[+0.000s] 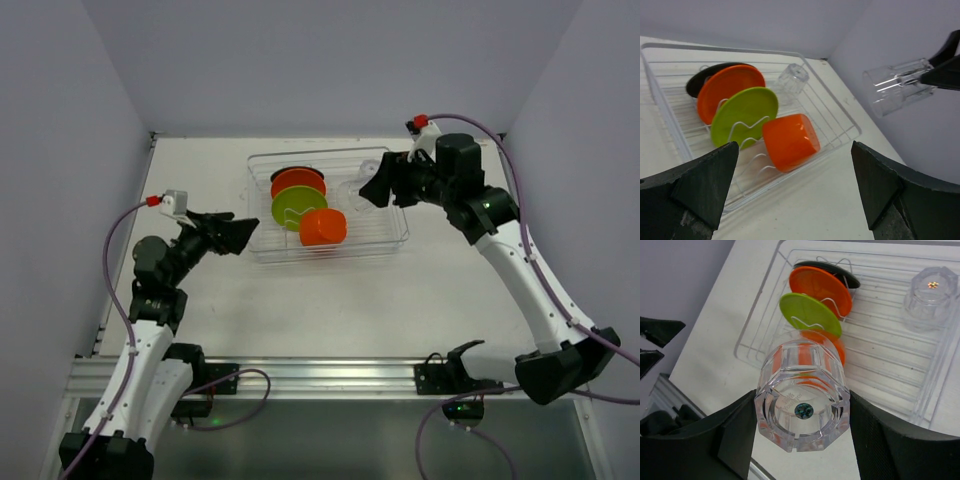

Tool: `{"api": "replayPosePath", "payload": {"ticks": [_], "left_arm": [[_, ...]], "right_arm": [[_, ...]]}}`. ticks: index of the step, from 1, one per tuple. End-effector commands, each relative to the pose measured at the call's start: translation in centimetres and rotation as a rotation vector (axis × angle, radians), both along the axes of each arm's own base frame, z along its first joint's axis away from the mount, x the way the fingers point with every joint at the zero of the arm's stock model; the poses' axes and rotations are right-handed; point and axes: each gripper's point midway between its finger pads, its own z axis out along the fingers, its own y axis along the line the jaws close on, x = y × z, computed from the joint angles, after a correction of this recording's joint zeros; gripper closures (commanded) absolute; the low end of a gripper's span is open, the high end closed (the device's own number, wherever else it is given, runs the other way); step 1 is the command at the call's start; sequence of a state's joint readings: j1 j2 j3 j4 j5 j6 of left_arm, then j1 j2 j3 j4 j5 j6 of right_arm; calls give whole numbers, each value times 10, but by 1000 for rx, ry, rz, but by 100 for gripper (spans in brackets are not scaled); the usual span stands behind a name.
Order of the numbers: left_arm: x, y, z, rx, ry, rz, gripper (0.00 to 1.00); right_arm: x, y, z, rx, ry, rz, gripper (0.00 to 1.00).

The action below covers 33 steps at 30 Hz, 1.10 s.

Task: Unload the mixed dishes from the dish rack

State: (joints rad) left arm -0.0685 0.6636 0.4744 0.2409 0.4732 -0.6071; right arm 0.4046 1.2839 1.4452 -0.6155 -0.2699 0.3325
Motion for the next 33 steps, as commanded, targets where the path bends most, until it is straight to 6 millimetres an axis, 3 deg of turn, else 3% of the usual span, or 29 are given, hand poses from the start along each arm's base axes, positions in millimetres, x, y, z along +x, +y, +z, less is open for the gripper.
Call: {"api": "replayPosePath", "payload": {"ticks": [1,8,13,20,24,33], "left_arm": [[-30,-34,37,-79,-49,-254,0],[-63,-55,63,-157,-84,-473,0],[-76,-62,69,-179,-93,-558,0],[-77,-78,58,-205,-37,-603,1],[-79,-97,51,-214,-8,-649,0],[-74,-106,53,-235,-16,-660,2]], "right_arm": [[-17,23,24,131,-117,155,100],[-53,42,28,309,-189,322,100],[-63,54,26,445,-226,400,100],[-67,63,24,521,-214,461,100],[-71,68,25,540,-224,487,100],[-76,81,28,562,-210,537,100]]}}
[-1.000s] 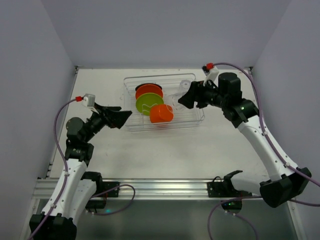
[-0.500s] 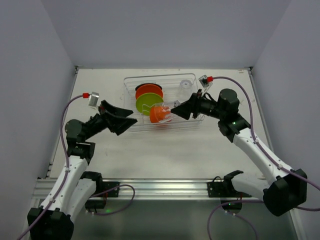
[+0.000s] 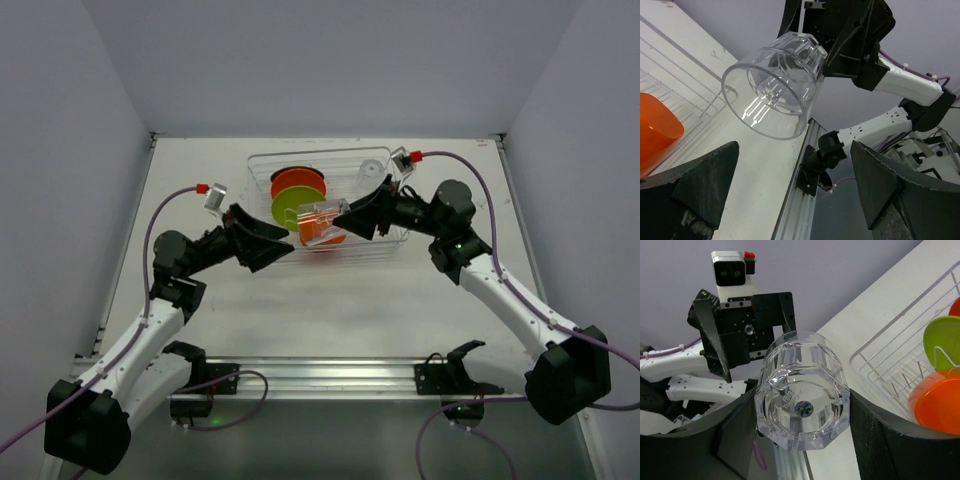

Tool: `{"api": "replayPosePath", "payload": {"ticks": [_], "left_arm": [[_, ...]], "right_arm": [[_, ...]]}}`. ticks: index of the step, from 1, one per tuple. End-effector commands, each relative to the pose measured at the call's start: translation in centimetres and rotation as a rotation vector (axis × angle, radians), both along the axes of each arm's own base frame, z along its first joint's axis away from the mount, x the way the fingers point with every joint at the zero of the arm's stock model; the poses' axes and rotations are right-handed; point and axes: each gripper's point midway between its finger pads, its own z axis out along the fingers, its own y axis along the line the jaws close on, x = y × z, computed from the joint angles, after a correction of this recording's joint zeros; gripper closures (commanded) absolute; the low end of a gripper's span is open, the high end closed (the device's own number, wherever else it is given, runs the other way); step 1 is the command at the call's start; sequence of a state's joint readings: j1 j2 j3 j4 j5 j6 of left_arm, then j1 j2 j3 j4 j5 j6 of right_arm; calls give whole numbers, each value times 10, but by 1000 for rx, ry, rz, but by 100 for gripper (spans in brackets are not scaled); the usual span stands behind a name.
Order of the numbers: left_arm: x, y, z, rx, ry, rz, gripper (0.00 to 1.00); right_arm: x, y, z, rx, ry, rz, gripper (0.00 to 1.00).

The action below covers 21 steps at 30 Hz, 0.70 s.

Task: Unload the mixed dishes from the dish rack

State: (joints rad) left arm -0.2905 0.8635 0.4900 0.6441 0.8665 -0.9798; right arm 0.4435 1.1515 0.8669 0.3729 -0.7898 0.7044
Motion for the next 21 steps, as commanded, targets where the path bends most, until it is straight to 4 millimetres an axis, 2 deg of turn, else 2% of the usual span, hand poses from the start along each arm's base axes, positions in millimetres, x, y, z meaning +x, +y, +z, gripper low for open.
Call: {"api": "replayPosePath", "payload": {"ticks": [1,7,12,16,17,21], "left_arm": [[-2,-1,20,-38,-71,-1,2],[-3,-3,22,-52,-68,-12,7],[-6,-4,27,-70,-68,-17,17],[-8,-5,29,-82,-67,-23,30],[-9,-5,30,-85,-69,-27,39],[-11,-7,30,-87,-70,-36,48]], "right_arm": [[-7,7,25,53,-76,48,100],[-11,21,24,67,-59,87,100],[-13,30,22,78,-54,104,100],[-15,37,22,87,-48,124,100],[-15,38,22,89,-48,127,100],[-18,44,23,93,-47,143,100]]}}
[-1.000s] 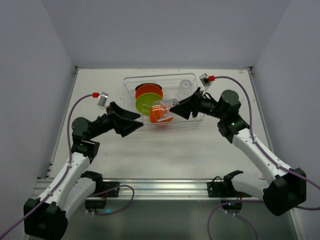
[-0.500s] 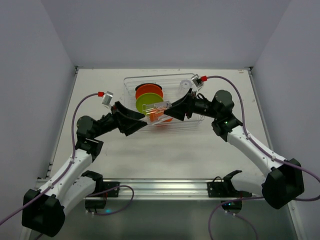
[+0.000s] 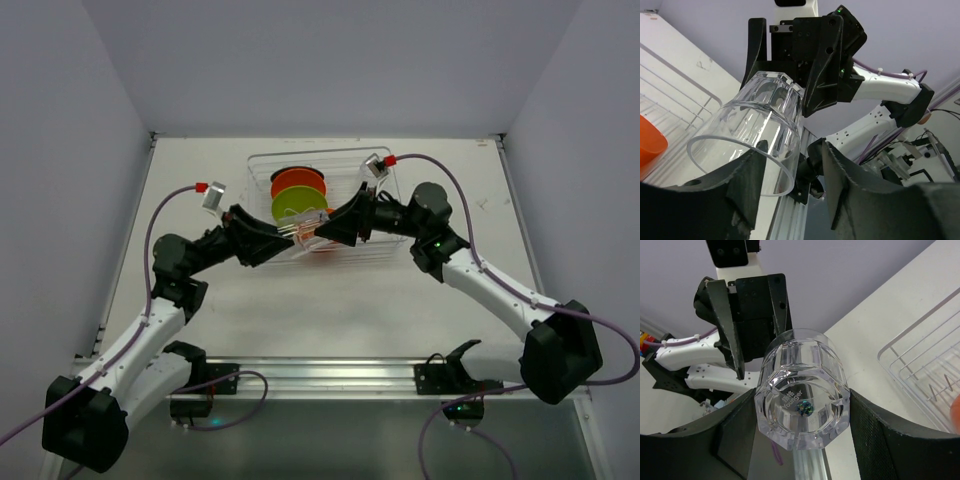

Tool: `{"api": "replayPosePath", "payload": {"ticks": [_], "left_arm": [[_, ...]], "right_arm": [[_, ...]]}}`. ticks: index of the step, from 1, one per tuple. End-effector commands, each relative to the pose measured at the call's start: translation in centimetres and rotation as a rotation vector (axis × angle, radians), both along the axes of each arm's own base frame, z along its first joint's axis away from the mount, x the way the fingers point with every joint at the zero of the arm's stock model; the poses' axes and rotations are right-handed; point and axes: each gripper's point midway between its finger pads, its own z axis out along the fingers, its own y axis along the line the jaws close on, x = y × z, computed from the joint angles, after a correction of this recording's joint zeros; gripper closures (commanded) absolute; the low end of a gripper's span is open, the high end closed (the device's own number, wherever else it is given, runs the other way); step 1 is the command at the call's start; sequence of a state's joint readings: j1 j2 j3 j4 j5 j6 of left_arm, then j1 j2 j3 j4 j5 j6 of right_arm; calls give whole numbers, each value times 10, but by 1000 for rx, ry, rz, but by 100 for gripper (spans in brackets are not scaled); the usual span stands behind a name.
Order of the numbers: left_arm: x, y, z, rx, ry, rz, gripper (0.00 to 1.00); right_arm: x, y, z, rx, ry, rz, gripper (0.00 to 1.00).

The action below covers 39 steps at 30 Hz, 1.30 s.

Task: Unload the mixed dishes from the dish rack

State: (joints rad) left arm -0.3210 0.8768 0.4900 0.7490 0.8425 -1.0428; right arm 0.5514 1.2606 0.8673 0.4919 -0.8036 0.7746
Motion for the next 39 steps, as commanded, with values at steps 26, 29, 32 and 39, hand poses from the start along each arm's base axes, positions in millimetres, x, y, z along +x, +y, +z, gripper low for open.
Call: {"api": "replayPosePath", "payload": {"ticks": [26,29,32,39], "left_arm": [[-16,0,25,-30,-79,-22,100],[-17,0,27,-29,-90,-16,100],[-15,2,26,-17,-85,4,100],[16,16,24,97,-67,216,100]], "right_arm": [[-3,7,34,72,-101,6,1],[-5,5,37,68,-112,8,1],[-2,2,37,65,-115,-29,1],[10,-16,36,37,-123,-126,1]]}}
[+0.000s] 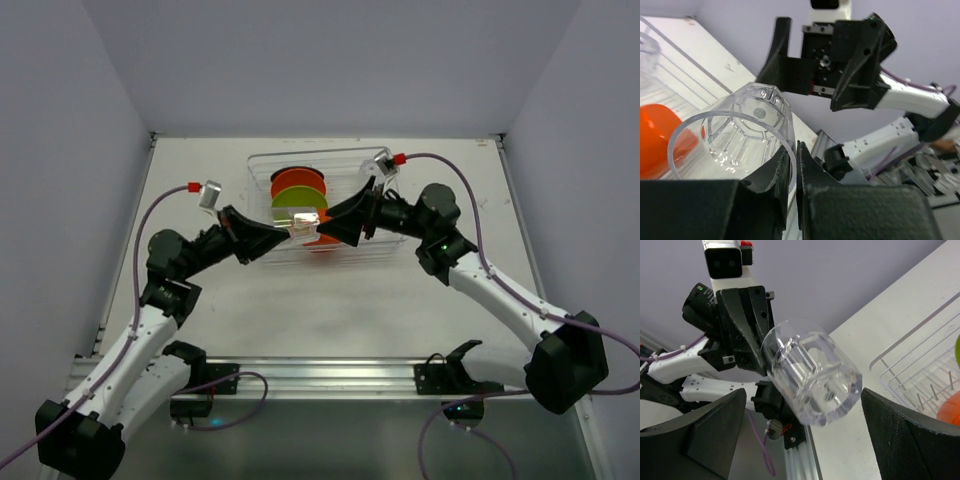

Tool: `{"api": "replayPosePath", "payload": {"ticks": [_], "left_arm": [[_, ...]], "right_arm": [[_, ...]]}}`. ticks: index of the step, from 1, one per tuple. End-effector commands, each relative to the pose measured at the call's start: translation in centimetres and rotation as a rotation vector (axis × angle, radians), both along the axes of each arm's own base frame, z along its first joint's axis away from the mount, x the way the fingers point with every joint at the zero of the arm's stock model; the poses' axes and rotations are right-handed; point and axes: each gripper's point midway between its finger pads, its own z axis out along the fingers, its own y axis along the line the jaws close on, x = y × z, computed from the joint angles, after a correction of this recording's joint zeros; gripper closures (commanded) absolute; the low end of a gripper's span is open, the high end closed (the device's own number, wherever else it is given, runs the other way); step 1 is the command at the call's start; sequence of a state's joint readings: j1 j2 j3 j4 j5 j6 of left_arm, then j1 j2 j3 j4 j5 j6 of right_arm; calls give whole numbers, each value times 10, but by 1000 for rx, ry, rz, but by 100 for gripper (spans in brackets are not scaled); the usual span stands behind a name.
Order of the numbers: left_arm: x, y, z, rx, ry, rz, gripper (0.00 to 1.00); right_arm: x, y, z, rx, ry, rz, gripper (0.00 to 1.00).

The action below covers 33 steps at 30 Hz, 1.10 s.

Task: Unload the mixed dishes from the dish rack

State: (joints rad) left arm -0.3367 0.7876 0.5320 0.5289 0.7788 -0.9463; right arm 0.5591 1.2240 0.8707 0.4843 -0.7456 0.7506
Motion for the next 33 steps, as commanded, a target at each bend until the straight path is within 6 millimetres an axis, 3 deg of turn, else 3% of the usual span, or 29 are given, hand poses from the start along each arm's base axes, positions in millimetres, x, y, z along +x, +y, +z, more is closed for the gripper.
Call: {"api": "replayPosePath", "payload": {"ticks": [1,3,6,7,8,10,12,17,19,21,27,33], "left_arm": [[20,18,31,54,-79,199,100],[42,40,19,95,20,388,100],[53,72,26,98,34,600,100],[54,79,36,102,19,636,100],[58,84,23,167,76,669,100],[75,100,25,249,116,777,100],[83,124,9,349,188,905,100],[102,173,20,501,240,1157,100],[115,187,25,571,256,1202,100],[123,206,17,632,292,1230,100],[154,225,-14,750,401,1225,100],[193,231,-82,830,595,1078,100]], "right_arm": [[8,-16,21,17,-75,-83,1],[12,-23,21,10,-71,-104,1],[18,-31,18,-8,-57,-131,1],[19,-33,18,-9,-55,-137,1],[20,-34,16,-15,-48,-142,1],[23,-38,15,-18,-42,-149,1],[24,-40,16,-19,-45,-151,1],[24,-39,19,-15,-42,-133,1],[25,-39,20,-18,-41,-130,1],[27,-39,20,-25,-32,-138,1],[34,-40,19,-69,-24,-153,1],[33,-38,23,-76,-21,-135,1]]}}
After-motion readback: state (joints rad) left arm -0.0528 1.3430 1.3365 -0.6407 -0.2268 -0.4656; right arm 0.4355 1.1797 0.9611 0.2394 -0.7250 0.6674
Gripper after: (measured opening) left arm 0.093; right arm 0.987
